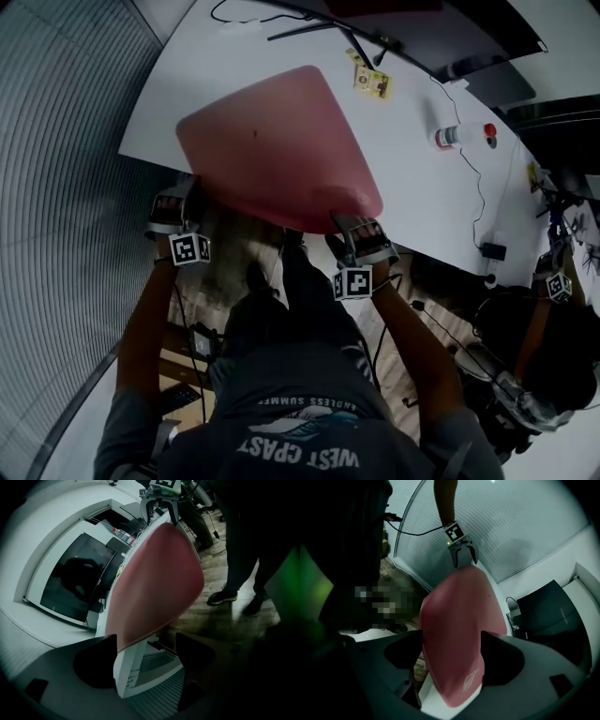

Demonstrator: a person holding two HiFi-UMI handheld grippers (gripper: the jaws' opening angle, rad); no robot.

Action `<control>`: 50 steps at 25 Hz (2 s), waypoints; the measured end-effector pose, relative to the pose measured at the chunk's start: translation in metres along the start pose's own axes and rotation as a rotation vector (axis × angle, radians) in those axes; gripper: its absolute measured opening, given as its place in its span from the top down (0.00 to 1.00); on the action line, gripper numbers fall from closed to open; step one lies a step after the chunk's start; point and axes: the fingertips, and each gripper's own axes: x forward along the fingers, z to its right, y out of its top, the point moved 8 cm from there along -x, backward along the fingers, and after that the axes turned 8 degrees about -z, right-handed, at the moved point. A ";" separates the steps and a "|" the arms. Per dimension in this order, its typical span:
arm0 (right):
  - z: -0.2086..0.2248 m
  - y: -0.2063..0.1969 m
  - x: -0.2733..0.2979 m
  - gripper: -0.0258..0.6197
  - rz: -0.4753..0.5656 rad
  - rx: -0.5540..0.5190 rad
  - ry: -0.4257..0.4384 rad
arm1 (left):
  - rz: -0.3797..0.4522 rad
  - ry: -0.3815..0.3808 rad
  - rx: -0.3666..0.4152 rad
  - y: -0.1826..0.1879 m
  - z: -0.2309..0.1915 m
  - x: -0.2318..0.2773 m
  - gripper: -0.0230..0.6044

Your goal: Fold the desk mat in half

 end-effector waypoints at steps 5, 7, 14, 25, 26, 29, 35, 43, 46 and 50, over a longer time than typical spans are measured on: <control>-0.013 -0.003 0.006 0.37 0.007 -0.069 -0.043 | 0.024 0.026 -0.011 0.008 0.010 0.009 0.34; -0.016 -0.004 0.007 0.37 0.009 -0.093 -0.066 | 0.031 0.051 -0.020 0.009 0.010 0.011 0.33; -0.011 -0.003 0.016 0.37 -0.022 -0.114 -0.128 | 0.067 0.099 -0.050 0.009 0.007 0.010 0.34; -0.018 -0.004 -0.006 0.68 0.089 -0.022 -0.029 | 0.146 0.056 -0.059 0.010 0.006 -0.009 0.52; -0.018 -0.003 -0.008 0.72 0.095 -0.011 -0.022 | 0.153 0.053 -0.054 0.010 0.006 -0.013 0.55; -0.017 -0.002 -0.013 0.85 0.115 0.019 -0.010 | 0.172 0.049 -0.047 0.008 0.007 -0.024 0.70; 0.002 0.002 -0.025 0.90 0.138 0.115 -0.044 | 0.197 0.061 -0.109 0.011 -0.009 -0.038 0.86; 0.038 0.001 -0.029 0.90 0.163 0.226 -0.095 | 0.201 0.077 -0.177 0.019 -0.034 -0.047 0.89; 0.050 -0.002 -0.029 0.90 0.164 0.268 -0.105 | 0.205 0.086 -0.187 0.023 -0.046 -0.050 0.90; 0.064 -0.007 -0.029 0.90 0.162 0.332 -0.118 | 0.206 0.091 -0.197 0.027 -0.062 -0.051 0.90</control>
